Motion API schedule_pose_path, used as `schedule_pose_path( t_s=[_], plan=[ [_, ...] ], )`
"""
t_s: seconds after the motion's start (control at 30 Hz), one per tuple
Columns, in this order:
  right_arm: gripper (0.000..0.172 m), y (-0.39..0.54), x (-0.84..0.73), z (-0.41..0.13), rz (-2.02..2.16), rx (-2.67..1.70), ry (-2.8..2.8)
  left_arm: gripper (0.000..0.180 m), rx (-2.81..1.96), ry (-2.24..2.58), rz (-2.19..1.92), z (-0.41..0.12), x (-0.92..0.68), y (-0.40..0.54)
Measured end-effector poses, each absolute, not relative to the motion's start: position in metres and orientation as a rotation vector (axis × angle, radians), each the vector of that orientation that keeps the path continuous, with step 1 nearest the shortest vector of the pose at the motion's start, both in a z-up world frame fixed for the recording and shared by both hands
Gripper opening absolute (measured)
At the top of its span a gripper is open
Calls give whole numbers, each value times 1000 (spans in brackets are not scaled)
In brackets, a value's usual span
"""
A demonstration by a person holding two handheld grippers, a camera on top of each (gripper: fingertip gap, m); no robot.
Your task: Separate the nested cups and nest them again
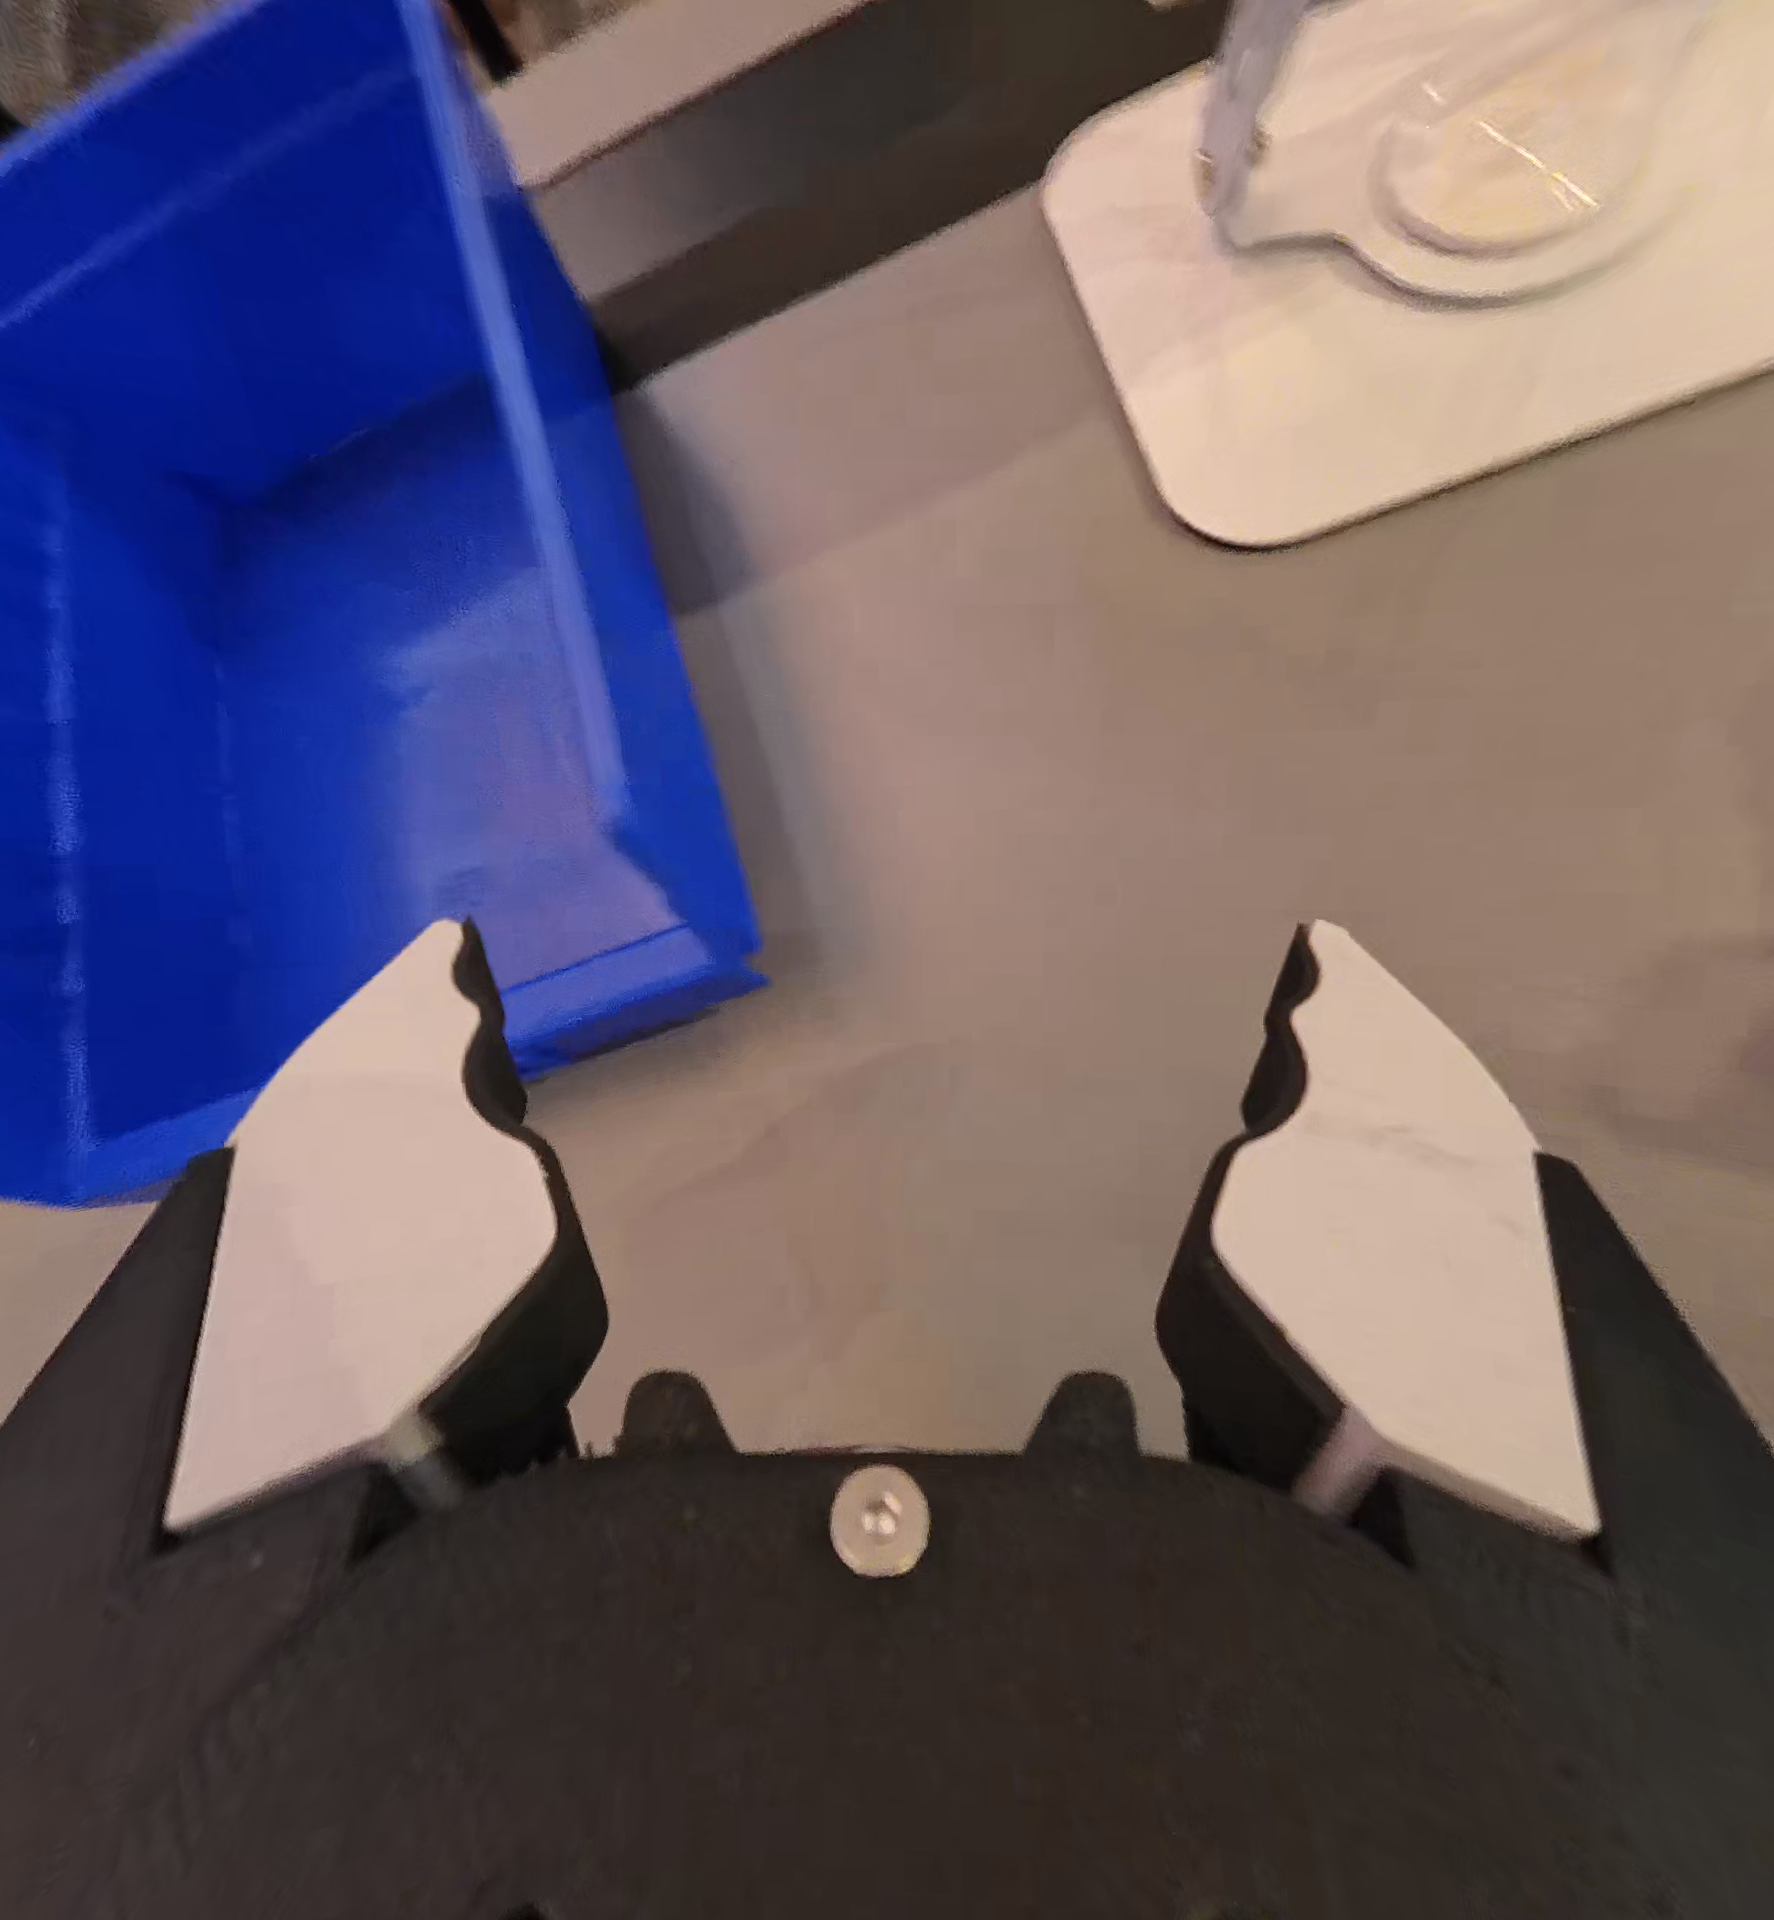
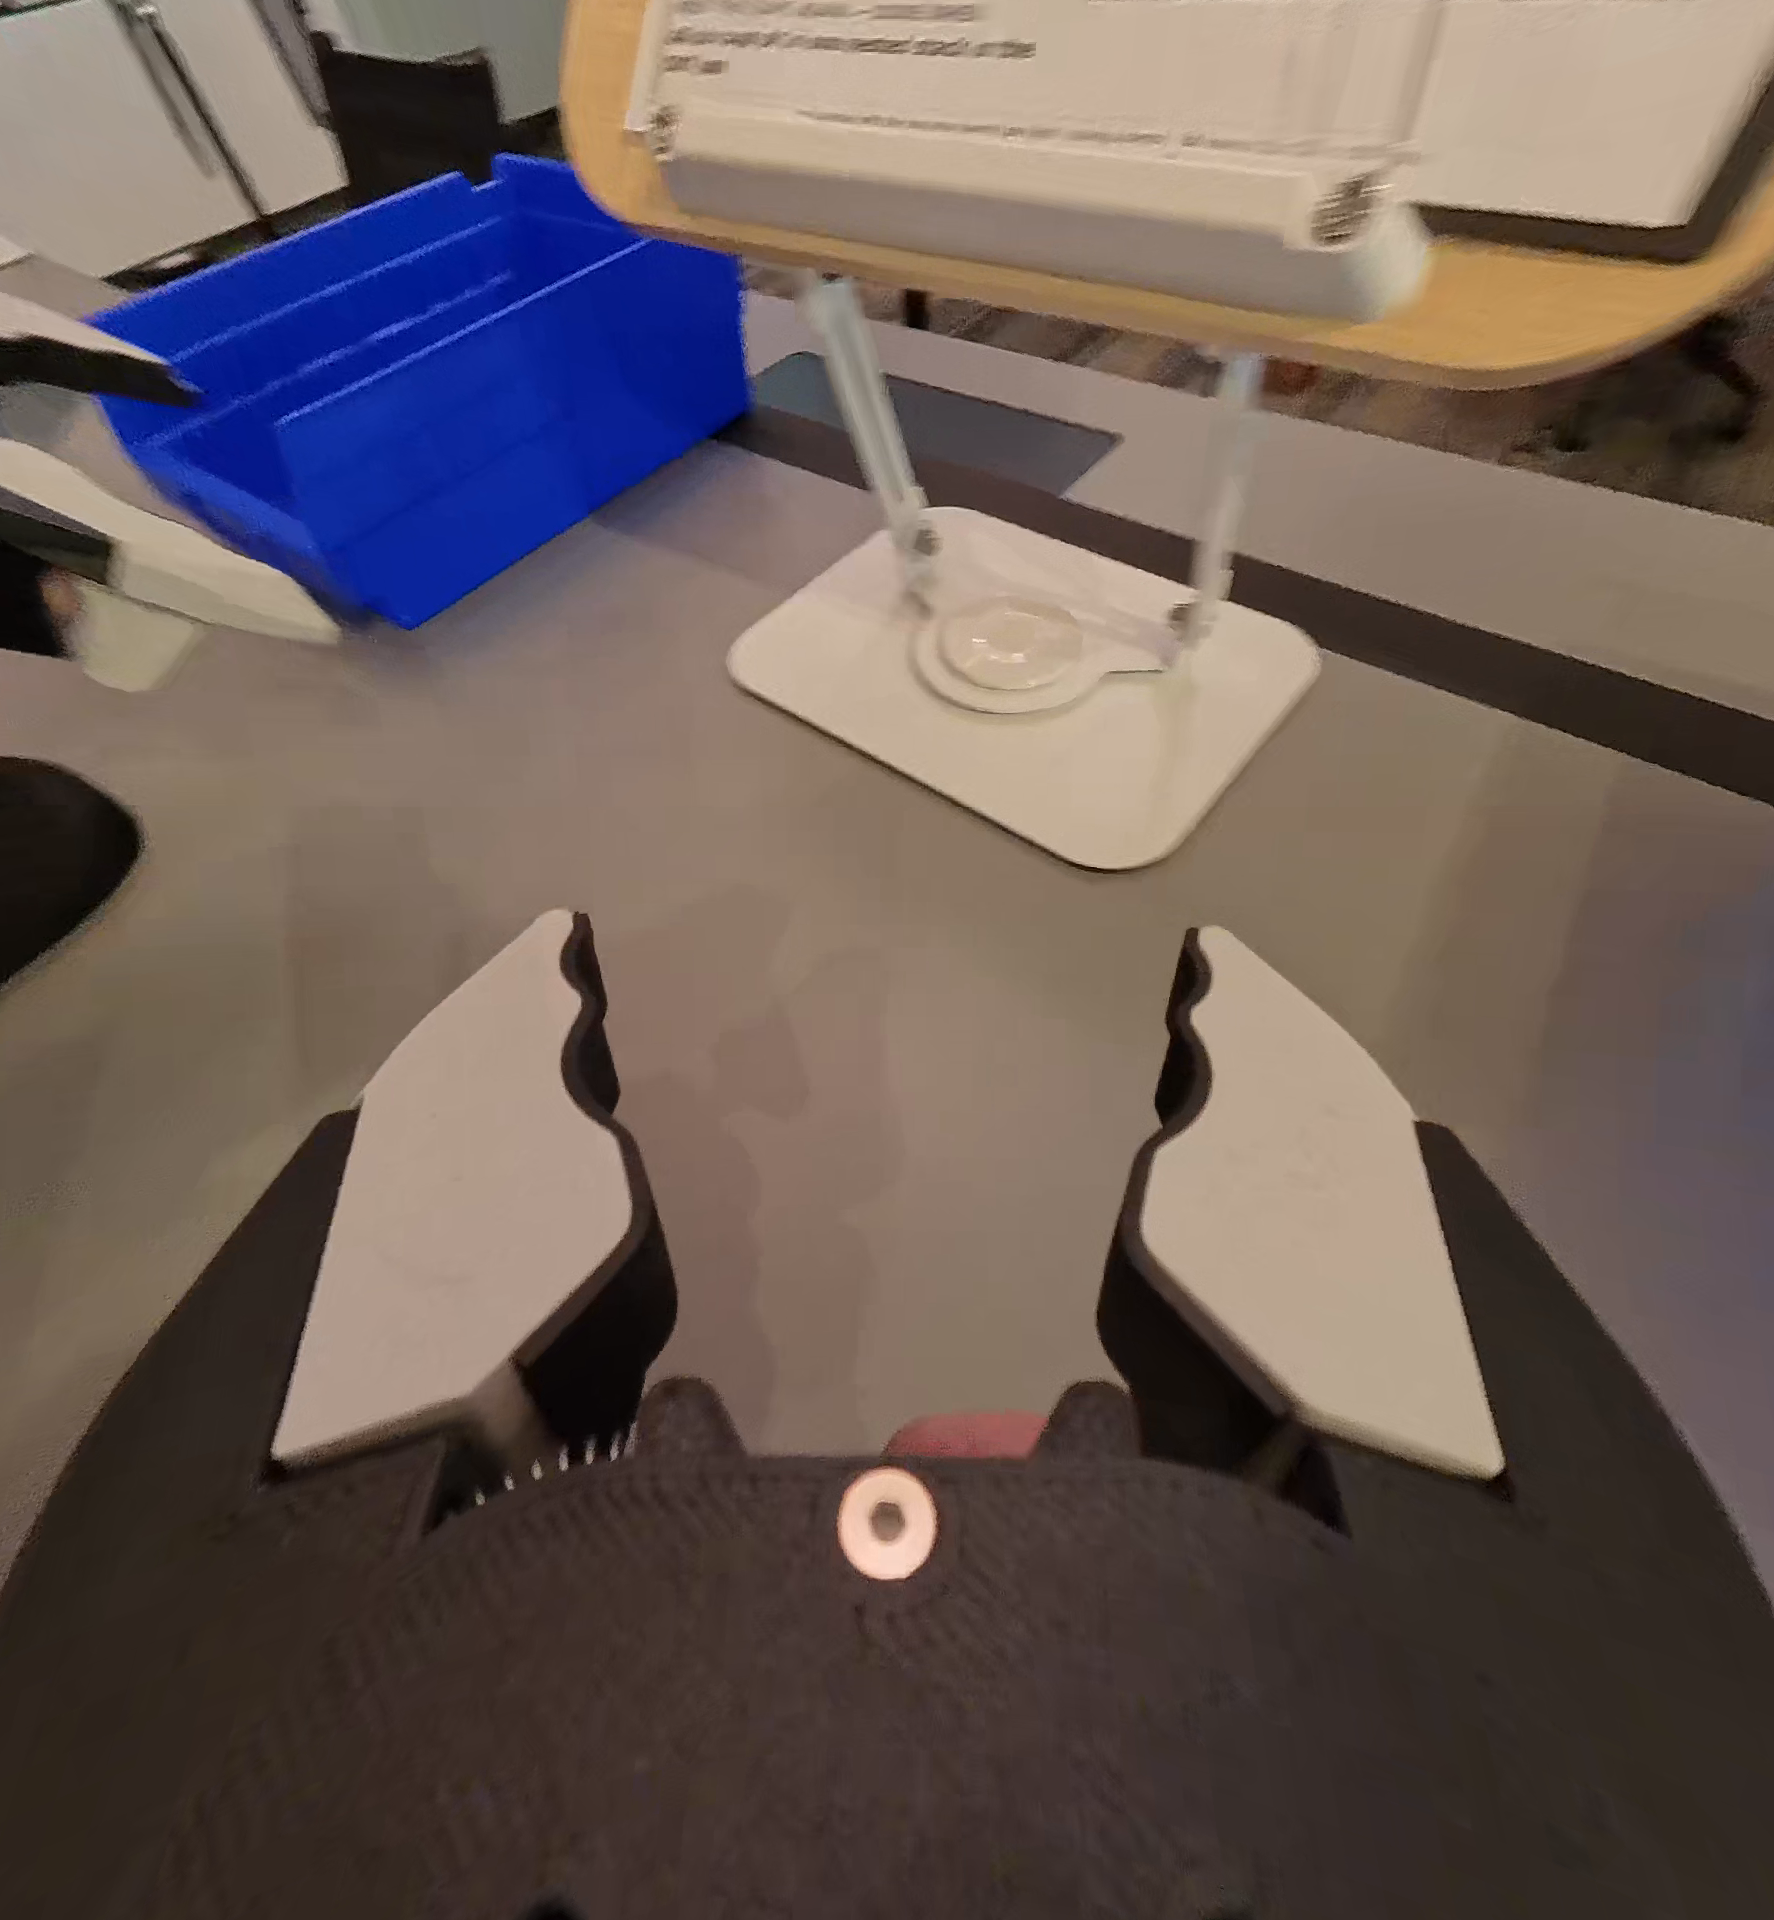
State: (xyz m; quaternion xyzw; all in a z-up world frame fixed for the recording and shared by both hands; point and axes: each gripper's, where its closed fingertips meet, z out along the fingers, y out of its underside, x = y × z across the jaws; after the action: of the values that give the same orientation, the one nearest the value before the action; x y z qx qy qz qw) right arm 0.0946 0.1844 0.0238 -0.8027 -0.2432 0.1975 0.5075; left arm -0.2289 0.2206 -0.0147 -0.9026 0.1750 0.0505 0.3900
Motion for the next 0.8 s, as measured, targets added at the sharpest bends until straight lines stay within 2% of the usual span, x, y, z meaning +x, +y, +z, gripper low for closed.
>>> schedule_pose_path(
  t_s=[0.03,0.1,0.23,0.3,0.4,0.63,0.73,0.8],
  plan=[
    [104,188,112,26,419,-1939,-542,134,-2274,389,135,-7,-244,224],
    [115,196,158,31,289,-1947,-414,134,-2246,283,174,8,-282,231],
    [116,203,257,44,85,-1951,-205,135,-2206,127,277,33,-363,245],
    [107,203,304,54,23,-1946,-119,136,-2189,61,299,43,-398,250],
    [105,205,372,58,-96,-1949,-12,138,-2187,10,348,48,-439,259],
    [99,220,483,32,-200,-2016,165,140,-2337,-129,205,1,-484,281],
    [89,231,508,8,-179,-2094,181,141,-2423,-175,116,-29,-490,287],
    [84,239,518,-3,-166,-2122,176,131,-2454,-176,53,-41,-489,291]
  ],
)
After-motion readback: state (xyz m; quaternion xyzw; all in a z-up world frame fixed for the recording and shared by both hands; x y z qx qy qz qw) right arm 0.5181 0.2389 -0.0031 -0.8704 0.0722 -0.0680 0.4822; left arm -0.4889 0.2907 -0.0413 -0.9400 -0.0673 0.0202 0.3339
